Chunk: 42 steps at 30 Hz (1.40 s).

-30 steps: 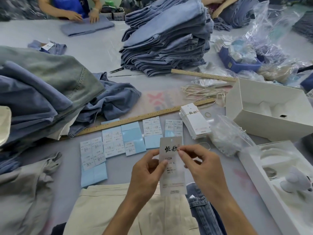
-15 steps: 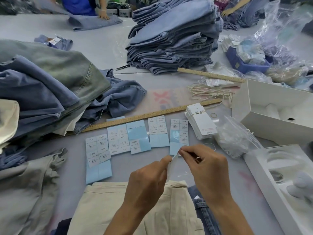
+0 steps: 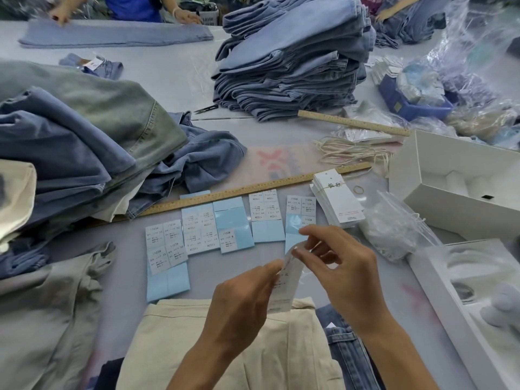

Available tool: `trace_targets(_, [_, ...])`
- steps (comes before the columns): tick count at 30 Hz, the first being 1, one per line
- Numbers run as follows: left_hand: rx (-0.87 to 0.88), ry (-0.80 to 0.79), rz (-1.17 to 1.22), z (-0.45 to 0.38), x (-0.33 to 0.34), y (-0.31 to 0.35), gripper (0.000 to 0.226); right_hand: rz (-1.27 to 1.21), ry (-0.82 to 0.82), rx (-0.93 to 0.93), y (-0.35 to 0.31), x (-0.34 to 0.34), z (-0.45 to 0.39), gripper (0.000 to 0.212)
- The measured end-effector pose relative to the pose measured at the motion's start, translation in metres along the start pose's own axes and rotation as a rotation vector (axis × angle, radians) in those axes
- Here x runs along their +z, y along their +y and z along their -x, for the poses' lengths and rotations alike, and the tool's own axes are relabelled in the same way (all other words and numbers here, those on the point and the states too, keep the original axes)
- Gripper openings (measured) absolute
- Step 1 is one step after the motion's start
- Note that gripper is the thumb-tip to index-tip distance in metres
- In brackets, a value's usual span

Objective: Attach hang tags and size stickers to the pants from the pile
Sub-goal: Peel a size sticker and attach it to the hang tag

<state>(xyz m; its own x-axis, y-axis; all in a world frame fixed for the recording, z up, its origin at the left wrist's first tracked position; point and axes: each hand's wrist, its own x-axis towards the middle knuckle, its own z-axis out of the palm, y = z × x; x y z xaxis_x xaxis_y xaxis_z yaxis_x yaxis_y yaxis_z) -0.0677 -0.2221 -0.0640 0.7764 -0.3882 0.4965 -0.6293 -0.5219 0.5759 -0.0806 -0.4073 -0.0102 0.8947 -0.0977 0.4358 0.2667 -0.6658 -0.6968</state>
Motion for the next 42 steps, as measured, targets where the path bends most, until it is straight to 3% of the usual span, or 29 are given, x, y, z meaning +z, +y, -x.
trace_targets(5, [-0.017, -0.055, 0.065, 0.008, -0.007, -0.010, 0.022, -0.064, -0.111, 0.032, 0.001, -0.004, -0.004, 0.012])
trace_targets(8, [-0.348, -0.096, 0.641, 0.006, -0.018, -0.005, 0.050, -0.084, -0.106, -0.047, -0.004, -0.006, -0.003, 0.007])
trace_targets(10, [-0.469, -0.050, 0.847, -0.003, -0.022, -0.003, 0.041, -0.124, -0.116, -0.082, -0.008, -0.006, -0.002, 0.007])
trace_targets(12, [-0.448, -0.031, 0.797, -0.015, -0.025, 0.001, 0.016, -0.159, -0.129, -0.094, -0.011, -0.004, 0.000, 0.007])
trace_targets(23, [-0.313, -0.047, 0.666, -0.021, -0.028, 0.002, 0.019, -0.211, -0.111, -0.059, -0.006, 0.009, 0.013, 0.010])
trace_targets(30, [-0.319, -0.123, 0.665, -0.012, -0.030, -0.003, 0.023, -0.157, -0.120, -0.102, 0.000, 0.014, 0.018, 0.010])
trace_targets(34, [-0.350, -0.138, 0.682, -0.010, -0.029, -0.002, 0.017, -0.163, -0.081, -0.067, 0.002, 0.013, 0.019, 0.022])
trace_targets(42, [-0.427, -0.266, 0.769, -0.015, -0.036, -0.002, 0.011, -0.200, -0.158, -0.054, -0.002, 0.011, 0.019, 0.025])
